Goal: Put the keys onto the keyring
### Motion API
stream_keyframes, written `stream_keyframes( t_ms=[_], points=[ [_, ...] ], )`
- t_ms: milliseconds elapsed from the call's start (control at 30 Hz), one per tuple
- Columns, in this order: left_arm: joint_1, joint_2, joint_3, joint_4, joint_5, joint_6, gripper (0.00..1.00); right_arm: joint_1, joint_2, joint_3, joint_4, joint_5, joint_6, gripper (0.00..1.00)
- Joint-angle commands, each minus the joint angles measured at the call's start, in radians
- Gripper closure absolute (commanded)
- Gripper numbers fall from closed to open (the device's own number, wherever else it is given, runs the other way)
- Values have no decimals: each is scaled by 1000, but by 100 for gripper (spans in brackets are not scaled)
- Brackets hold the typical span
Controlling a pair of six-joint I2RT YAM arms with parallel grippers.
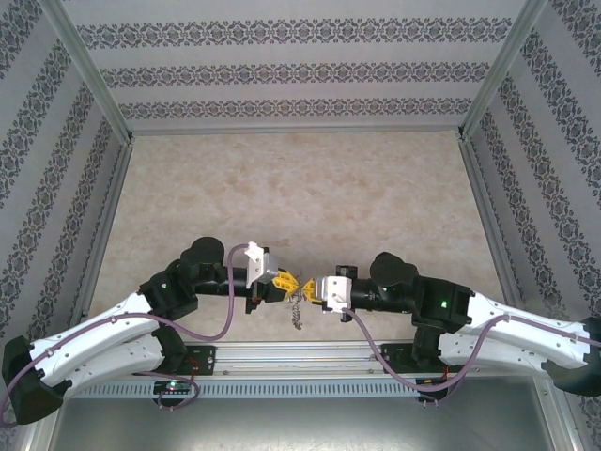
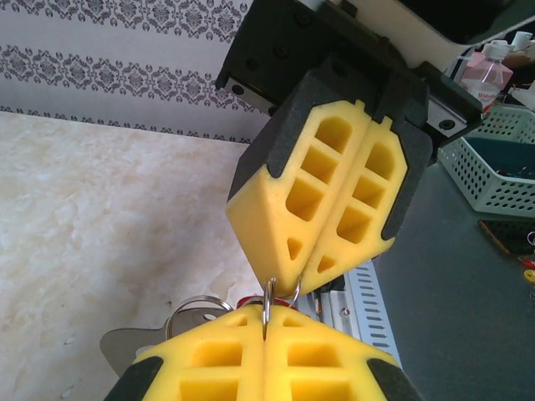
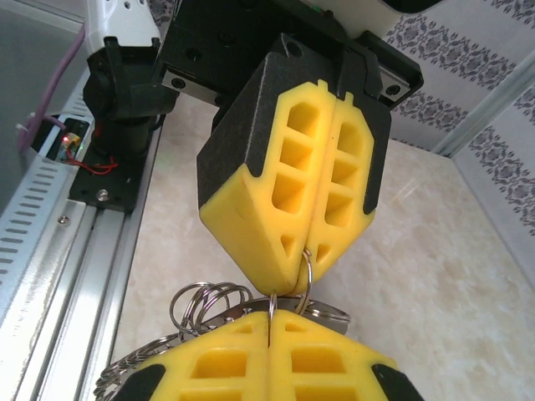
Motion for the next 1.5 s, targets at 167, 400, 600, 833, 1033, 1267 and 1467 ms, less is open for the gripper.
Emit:
stream_keyframes(
  t_ms=[167,400,600,833,1033,1267,1467],
  points=[
    [-6,-37,34,83,-1,-28,100,41,-26,-27,12,100,-47,100],
    [-6,-51,30,99,-7,-34,100,46,-47,-39,17,109,-39,100],
    [-6,-56,31,99,-9,-34,100,50,-64,-41,14,107,-32,100],
    [-6,-65,29,110,-13,-45,100,60,-73,-48,10,117,-28,100],
    [-6,-61,32,118,-21,-47,100,95,-51,-45,20,152,-40,94],
    [-6,-62,27,126,-35,-45,100,121,-64,-59,33,182,-40,78],
    [-6,-61,27,110,-35,-19,100,122,-143,-68,34,183,16,80]
  ],
)
